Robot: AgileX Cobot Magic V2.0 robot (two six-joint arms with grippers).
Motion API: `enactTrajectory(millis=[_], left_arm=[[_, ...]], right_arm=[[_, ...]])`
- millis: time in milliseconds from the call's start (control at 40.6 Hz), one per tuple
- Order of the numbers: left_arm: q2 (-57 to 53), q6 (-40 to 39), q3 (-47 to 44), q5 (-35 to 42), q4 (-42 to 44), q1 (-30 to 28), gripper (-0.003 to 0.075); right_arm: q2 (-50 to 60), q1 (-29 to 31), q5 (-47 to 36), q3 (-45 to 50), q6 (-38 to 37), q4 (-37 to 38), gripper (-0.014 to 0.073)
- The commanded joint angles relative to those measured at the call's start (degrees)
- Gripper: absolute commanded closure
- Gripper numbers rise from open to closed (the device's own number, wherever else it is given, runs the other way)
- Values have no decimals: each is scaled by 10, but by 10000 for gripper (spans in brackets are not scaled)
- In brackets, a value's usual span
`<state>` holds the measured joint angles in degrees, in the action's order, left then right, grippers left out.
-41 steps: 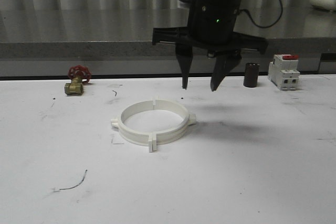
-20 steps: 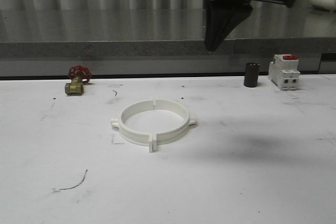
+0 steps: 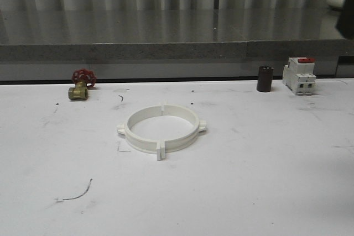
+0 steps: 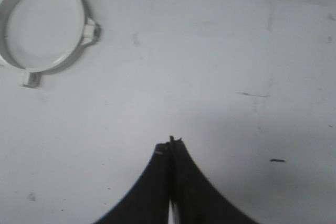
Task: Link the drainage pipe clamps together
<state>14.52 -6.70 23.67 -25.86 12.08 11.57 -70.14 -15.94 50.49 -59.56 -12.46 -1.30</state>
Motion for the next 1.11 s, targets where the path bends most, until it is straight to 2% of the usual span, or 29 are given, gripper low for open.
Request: enactTrajectory(millis=[0,345,616,788,1084], left_arm=[[6,1,16,43,0,4,741],[6,1,16,43,0,4,741],[6,1,16,43,0,4,741],[6,1,16,43,0,4,741],[6,1,16,43,0,4,741]], right_arm=[[65,20,-45,26,37,4,708],[319,20,-224,241,59,88,708],[534,20,-289,367,59,103,708],[588,20,-291,379,59,103,708],[591,20,-288,379,58,95,708]])
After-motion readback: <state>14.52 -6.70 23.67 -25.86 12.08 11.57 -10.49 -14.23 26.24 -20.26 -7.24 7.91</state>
